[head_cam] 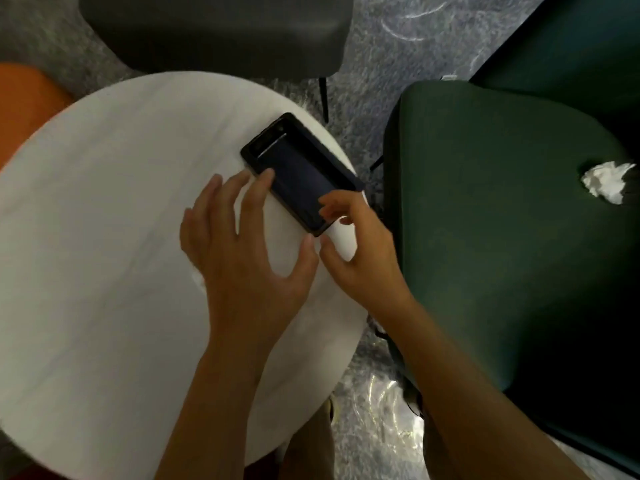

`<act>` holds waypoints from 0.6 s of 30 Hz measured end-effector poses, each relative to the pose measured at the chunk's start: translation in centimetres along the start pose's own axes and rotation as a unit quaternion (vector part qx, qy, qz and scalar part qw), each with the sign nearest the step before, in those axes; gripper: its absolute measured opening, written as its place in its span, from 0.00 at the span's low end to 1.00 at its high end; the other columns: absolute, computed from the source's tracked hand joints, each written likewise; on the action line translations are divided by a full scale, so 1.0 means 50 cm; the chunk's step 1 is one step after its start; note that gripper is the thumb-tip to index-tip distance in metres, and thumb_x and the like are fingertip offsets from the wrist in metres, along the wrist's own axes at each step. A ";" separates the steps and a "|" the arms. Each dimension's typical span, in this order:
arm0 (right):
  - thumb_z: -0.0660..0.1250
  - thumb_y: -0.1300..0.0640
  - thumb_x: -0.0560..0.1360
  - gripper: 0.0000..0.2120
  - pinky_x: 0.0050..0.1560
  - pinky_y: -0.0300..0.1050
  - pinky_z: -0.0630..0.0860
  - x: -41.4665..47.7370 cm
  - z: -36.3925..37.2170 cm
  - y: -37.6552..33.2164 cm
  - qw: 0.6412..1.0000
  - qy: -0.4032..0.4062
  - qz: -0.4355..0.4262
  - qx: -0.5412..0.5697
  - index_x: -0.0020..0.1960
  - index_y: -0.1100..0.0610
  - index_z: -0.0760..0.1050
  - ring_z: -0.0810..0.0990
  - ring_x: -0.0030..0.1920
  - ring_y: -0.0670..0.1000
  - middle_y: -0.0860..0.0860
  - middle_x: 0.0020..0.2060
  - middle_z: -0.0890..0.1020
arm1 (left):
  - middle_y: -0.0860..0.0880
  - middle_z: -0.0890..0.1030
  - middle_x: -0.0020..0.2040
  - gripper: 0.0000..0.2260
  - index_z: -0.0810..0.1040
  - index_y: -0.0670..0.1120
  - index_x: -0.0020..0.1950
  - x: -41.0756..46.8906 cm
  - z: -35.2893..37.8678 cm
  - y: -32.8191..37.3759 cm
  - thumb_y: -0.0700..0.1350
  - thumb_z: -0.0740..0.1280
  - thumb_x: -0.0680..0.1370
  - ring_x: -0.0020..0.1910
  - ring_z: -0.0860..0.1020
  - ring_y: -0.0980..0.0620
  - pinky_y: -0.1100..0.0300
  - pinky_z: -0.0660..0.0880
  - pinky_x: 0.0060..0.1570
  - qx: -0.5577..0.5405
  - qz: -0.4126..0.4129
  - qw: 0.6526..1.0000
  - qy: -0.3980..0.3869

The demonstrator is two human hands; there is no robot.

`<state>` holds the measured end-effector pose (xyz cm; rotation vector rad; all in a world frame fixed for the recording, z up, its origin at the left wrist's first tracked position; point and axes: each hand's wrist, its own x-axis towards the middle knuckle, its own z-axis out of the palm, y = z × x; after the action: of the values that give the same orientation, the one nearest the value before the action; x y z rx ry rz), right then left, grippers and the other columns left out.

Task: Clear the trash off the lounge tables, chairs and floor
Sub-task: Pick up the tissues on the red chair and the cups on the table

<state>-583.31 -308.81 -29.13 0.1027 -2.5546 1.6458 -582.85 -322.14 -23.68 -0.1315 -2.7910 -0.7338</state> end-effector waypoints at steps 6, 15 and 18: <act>0.65 0.64 0.73 0.10 0.50 0.38 0.72 0.036 -0.199 0.067 0.992 0.126 -0.011 -0.010 0.54 0.63 0.72 0.76 0.49 0.49 0.53 0.48 0.77 | 0.44 0.78 0.55 0.19 0.75 0.41 0.61 0.052 0.101 0.186 0.49 0.63 0.73 0.56 0.74 0.46 0.53 0.68 0.56 -0.097 0.060 0.992 -0.051; 0.67 0.61 0.72 0.14 0.52 0.34 0.70 0.004 -0.596 0.388 0.966 0.212 0.116 -0.093 0.57 0.61 0.71 0.76 0.51 0.48 0.51 0.53 0.76 | 0.45 0.77 0.56 0.22 0.75 0.43 0.61 0.055 0.443 0.534 0.52 0.61 0.70 0.57 0.74 0.45 0.50 0.69 0.58 -0.196 0.032 0.964 -0.178; 0.67 0.60 0.72 0.17 0.54 0.37 0.70 -0.011 -0.682 0.507 0.952 0.235 0.156 -0.122 0.59 0.61 0.70 0.75 0.53 0.48 0.52 0.54 0.76 | 0.47 0.76 0.57 0.21 0.75 0.44 0.61 0.043 0.553 0.603 0.48 0.65 0.70 0.58 0.74 0.47 0.50 0.69 0.60 -0.193 0.022 0.955 -0.222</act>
<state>-583.96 -267.28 -38.11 -0.6613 -2.4446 1.2185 -586.45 -282.24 -32.15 -0.4837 -2.9925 -1.3840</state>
